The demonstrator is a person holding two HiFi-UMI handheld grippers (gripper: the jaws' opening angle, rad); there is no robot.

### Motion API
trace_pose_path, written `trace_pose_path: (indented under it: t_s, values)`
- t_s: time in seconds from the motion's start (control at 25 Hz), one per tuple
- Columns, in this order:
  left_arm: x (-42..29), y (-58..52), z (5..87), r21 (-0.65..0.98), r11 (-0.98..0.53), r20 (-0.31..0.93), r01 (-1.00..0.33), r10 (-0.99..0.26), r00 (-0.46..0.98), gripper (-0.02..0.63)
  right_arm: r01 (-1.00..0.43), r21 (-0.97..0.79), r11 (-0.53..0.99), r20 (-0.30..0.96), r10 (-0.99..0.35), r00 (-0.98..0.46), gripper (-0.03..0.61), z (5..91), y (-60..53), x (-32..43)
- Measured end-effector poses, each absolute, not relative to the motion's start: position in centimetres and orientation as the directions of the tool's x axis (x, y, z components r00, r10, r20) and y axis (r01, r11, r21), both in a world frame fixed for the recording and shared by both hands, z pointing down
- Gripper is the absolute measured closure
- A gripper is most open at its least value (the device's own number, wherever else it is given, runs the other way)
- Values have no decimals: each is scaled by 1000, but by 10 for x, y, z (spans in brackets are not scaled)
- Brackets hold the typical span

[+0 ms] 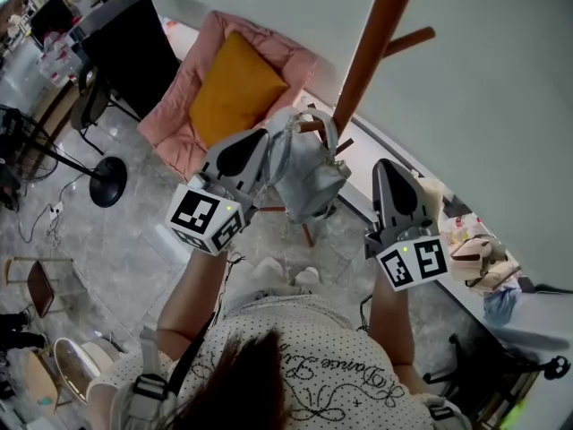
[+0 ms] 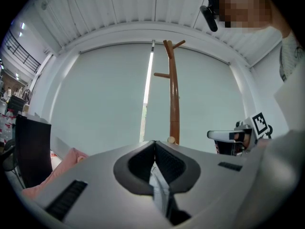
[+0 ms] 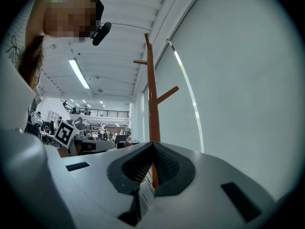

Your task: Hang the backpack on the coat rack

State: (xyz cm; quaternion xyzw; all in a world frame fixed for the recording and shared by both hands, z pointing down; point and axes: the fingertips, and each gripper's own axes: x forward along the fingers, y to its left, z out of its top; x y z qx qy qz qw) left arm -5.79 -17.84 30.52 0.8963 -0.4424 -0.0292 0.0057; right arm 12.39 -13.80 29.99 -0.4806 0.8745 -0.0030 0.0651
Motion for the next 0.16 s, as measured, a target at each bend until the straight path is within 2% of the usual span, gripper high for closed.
trace_pose_path:
  t_s: [0.16]
  values:
    - [-61, -180, 308, 34, -608, -47, -793, -794, 606, 609, -841, -65, 538, -111, -841, -529, 566, 302, -139, 121]
